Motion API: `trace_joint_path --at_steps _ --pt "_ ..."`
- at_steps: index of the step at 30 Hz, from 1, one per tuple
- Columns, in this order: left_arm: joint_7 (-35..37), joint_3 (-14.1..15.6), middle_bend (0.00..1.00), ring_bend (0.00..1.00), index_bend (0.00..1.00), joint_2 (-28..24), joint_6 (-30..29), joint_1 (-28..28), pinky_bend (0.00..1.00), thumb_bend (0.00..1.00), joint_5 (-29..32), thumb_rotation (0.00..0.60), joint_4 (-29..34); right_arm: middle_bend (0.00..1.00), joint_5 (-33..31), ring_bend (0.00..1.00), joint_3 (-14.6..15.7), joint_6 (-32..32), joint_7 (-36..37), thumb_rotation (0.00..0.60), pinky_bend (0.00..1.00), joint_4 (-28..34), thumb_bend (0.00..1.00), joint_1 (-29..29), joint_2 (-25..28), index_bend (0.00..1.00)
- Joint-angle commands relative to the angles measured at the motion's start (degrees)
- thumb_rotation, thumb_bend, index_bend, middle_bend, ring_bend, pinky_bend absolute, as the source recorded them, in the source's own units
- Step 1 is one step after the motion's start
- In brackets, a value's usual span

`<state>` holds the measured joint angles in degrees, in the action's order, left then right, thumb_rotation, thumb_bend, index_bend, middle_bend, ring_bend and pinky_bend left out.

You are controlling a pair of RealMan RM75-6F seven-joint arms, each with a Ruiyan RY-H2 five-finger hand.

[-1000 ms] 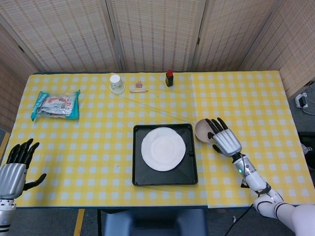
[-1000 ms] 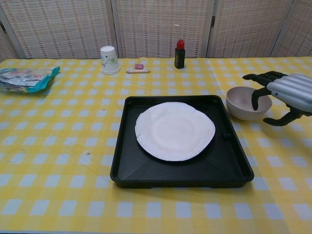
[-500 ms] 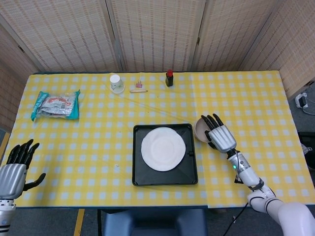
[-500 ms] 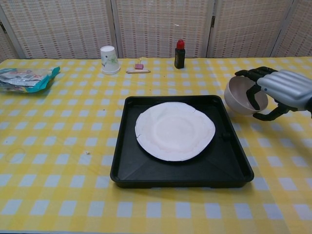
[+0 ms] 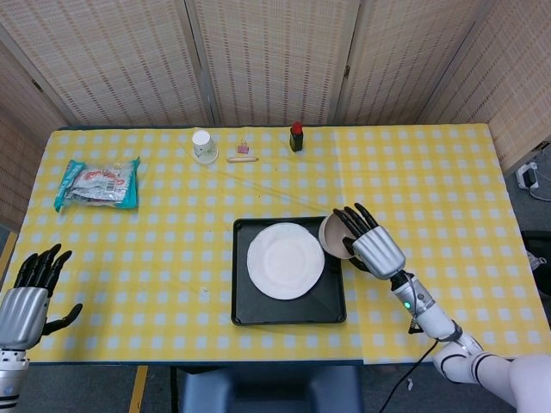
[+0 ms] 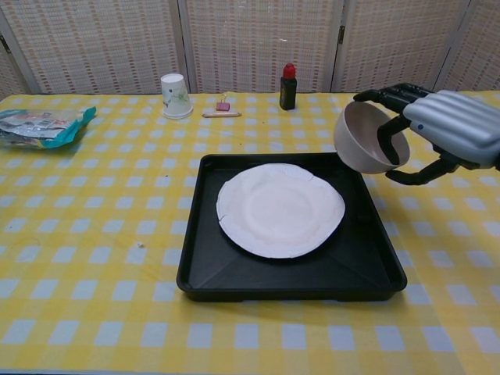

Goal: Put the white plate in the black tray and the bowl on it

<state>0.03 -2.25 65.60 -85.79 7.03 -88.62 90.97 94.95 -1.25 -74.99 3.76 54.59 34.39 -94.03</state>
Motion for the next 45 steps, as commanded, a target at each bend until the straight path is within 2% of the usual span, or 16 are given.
trace_joint_path --at_steps 1,5,10,20,35,38,41,45 --pt "0.28 0.03 0.0 0.06 0.0 -0.14 -0.14 -0.06 0.04 0.29 -0.06 0.6 0.09 0.1 0.91 0.05 0.33 2.96 -4.62 0.6 0.0 10.7 0.36 1.78 3.61 0.7" --pt "1.13 -0.11 0.0 0.06 0.0 -0.61 -0.57 -0.26 0.04 0.29 0.01 0.6 0.22 0.1 -1.57 0.07 -0.46 8.73 -7.24 0.6 0.0 15.88 0.36 3.55 3.75 0.7" --pt "2.44 -0.35 0.0 0.06 0.0 -1.46 -2.02 -0.85 0.04 0.29 -0.24 0.6 0.49 0.1 -4.87 0.07 -1.81 14.28 -10.71 0.6 0.0 18.69 0.36 5.42 2.63 0.7" --pt "3.83 -0.29 0.0 0.06 0.0 -2.28 -2.98 -1.36 0.04 0.29 -0.75 0.6 0.75 0.1 -9.55 0.07 -4.46 20.68 -15.43 0.6 0.0 18.59 0.36 8.7 -0.61 0.7" --pt "4.82 -0.29 0.0 0.06 0.0 -2.82 -3.43 -1.59 0.04 0.29 -1.19 0.6 0.69 0.1 -13.78 0.05 -5.28 24.15 -23.99 0.6 0.0 18.41 0.36 10.68 -1.99 0.7" --pt "4.87 -0.34 0.0 0.06 0.0 -2.88 -3.65 -1.67 0.04 0.29 -1.24 0.6 0.76 0.08 -14.68 0.03 -5.13 24.58 -25.26 0.6 0.0 19.11 0.36 10.63 -1.5 0.66" --pt "4.88 -0.36 0.0 0.06 0.0 -2.91 -3.63 -1.67 0.04 0.29 -1.25 0.6 0.82 0.05 -15.72 0.02 -5.09 25.04 -26.6 0.6 0.0 19.85 0.36 10.65 -1.01 0.57" --pt "4.83 -0.29 0.0 0.06 0.0 -2.92 -3.76 -1.7 0.04 0.29 -1.52 0.6 0.81 0.01 -16.48 0.0 -4.91 25.46 -27.33 0.6 0.0 20.66 0.36 10.69 -0.38 0.41"
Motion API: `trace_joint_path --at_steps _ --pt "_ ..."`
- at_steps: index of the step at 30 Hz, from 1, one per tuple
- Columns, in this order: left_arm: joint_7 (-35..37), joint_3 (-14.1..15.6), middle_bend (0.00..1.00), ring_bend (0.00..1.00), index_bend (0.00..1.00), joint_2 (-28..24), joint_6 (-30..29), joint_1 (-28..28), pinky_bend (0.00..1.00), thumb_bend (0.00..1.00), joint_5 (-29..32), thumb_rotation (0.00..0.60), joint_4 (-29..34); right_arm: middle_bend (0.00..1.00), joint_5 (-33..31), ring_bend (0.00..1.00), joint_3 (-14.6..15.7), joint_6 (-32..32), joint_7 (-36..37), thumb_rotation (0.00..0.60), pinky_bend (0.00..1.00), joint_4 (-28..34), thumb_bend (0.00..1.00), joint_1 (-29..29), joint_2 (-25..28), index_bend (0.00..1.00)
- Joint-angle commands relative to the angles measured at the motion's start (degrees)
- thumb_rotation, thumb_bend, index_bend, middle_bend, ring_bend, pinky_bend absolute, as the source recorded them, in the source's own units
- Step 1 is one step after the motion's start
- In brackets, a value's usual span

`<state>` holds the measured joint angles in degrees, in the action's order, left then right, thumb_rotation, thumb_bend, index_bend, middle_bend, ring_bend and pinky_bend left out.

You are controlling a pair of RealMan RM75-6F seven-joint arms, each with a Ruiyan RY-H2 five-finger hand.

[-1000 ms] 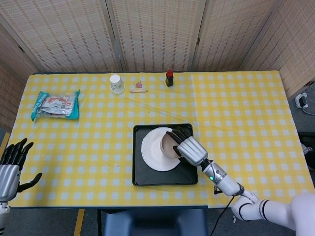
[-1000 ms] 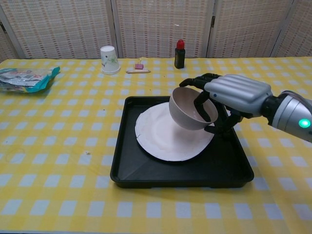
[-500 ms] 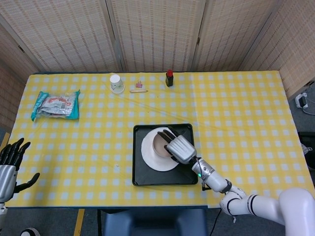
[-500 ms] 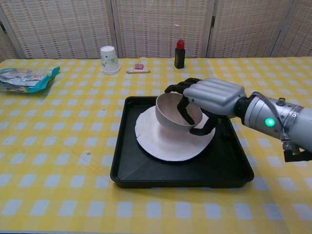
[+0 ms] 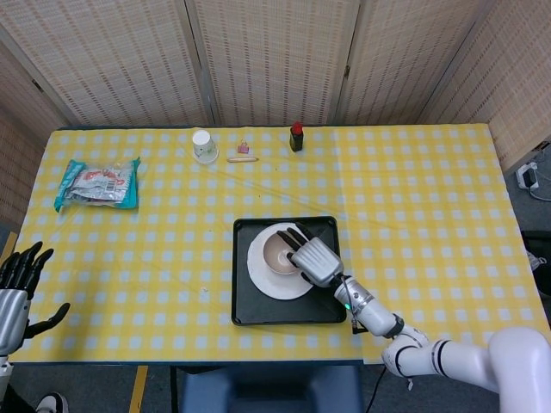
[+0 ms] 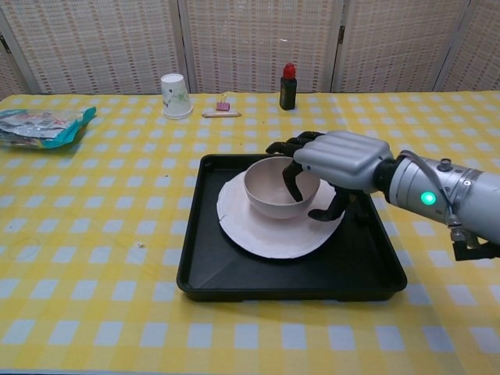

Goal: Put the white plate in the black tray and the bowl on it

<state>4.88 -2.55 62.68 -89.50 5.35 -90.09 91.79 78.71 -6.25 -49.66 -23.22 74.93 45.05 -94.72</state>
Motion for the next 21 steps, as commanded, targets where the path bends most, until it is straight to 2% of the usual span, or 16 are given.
trace_joint_path --at_steps 1,6,10,14,21 --pt "-0.03 0.01 0.0 0.06 0.0 0.0 -0.06 -0.02 0.04 0.29 -0.06 0.6 0.02 0.0 -0.35 0.0 0.16 0.17 -0.45 0.6 0.0 0.53 0.36 0.02 0.49 0.37" --pt "0.04 0.04 0.0 0.06 0.0 -0.06 -0.1 -0.08 0.04 0.29 -0.11 0.6 -0.03 0.0 0.42 0.0 0.91 -1.36 -0.41 0.6 0.0 5.66 0.36 -1.0 4.47 0.17" --pt "-0.22 0.03 0.0 0.06 0.0 -0.03 -0.09 -0.11 0.04 0.29 -0.06 0.6 -0.09 0.0 5.01 0.0 2.33 -9.13 1.47 0.6 0.0 11.74 0.36 -4.63 9.7 0.04" --pt "-1.25 0.19 0.0 0.06 0.0 0.29 0.03 -0.06 0.04 0.29 -0.32 0.6 0.03 0.0 8.4 0.0 4.15 -18.3 4.35 0.6 0.0 17.85 0.36 -10.27 16.18 0.01" --pt "-4.1 0.52 0.0 0.05 0.0 0.96 0.73 0.15 0.04 0.29 -0.53 0.6 0.71 0.0 7.81 0.0 8.65 -31.91 2.71 0.6 0.0 26.19 0.36 -22.64 25.93 0.0"
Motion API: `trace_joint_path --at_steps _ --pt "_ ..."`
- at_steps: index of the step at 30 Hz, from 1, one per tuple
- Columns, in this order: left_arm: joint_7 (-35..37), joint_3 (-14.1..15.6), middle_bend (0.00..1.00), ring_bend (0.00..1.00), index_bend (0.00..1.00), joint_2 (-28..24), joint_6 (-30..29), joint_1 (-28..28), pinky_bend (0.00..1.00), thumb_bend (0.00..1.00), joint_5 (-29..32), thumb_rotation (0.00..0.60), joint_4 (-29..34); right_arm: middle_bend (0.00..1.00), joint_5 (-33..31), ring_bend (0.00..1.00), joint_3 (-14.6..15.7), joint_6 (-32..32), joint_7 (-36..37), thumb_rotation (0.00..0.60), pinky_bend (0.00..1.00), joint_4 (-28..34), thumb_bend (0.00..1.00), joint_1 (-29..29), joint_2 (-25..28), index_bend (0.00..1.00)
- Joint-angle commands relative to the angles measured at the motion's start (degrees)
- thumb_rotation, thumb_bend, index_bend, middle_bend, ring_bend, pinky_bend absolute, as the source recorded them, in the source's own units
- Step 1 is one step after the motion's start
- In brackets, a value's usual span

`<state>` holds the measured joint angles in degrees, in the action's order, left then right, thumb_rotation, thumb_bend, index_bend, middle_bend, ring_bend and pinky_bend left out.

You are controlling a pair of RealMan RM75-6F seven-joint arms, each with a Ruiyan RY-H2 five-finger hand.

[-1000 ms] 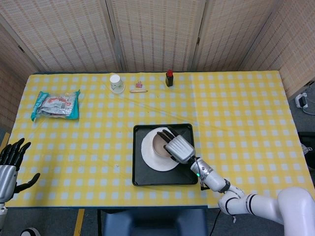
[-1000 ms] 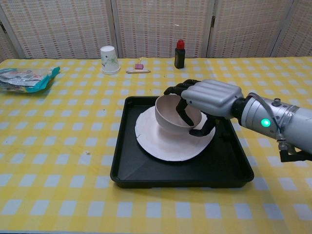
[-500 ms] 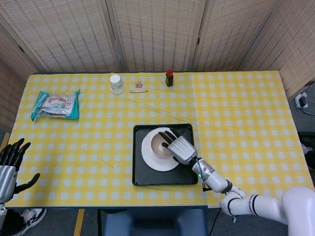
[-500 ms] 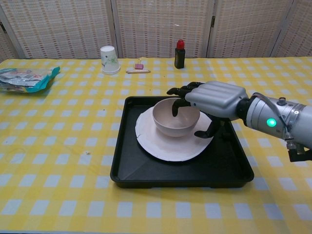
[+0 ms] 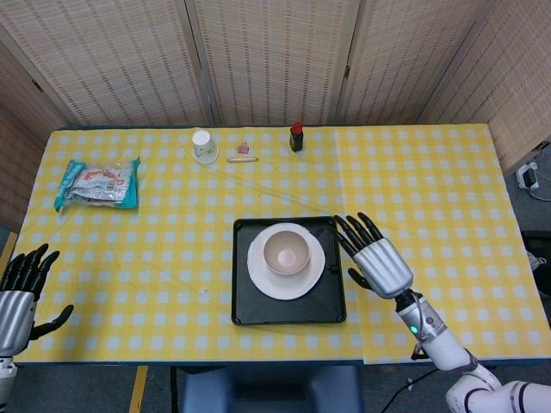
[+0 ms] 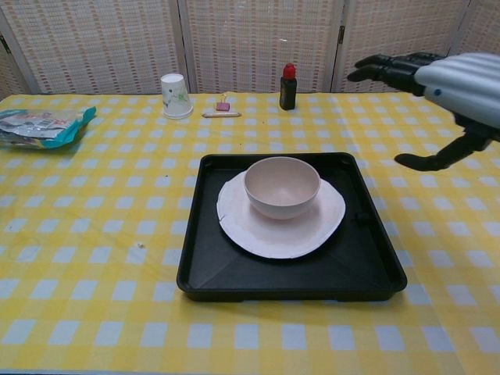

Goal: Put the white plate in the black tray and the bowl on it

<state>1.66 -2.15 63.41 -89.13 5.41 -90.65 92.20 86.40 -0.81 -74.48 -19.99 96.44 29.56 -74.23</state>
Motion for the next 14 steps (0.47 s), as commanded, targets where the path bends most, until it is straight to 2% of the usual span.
trace_joint_path --at_steps 1,4,8,14 --pt "-1.26 0.14 0.0 0.05 0.0 0.29 0.49 0.13 0.04 0.29 0.1 0.6 0.44 0.0 -0.21 0.0 3.74 -8.74 -0.32 0.6 0.0 4.93 0.36 -8.82 6.13 0.0" --pt "-2.87 0.27 0.0 0.05 0.0 0.44 0.84 0.14 0.04 0.29 0.28 0.6 0.97 0.0 -1.56 0.0 4.67 -14.54 3.34 0.6 0.0 3.22 0.36 -14.5 7.29 0.0" --pt "-5.16 0.45 0.0 0.05 0.0 0.93 1.27 0.17 0.04 0.29 0.45 0.6 1.43 0.0 -3.61 0.0 4.34 -18.36 10.99 0.6 0.0 -0.99 0.36 -19.24 7.54 0.0" --pt "-7.8 0.3 0.0 0.05 0.0 1.82 2.08 0.44 0.04 0.29 1.22 0.6 1.92 0.0 -6.49 0.0 3.53 -15.48 11.74 0.6 0.0 -0.66 0.36 -20.53 10.24 0.0"
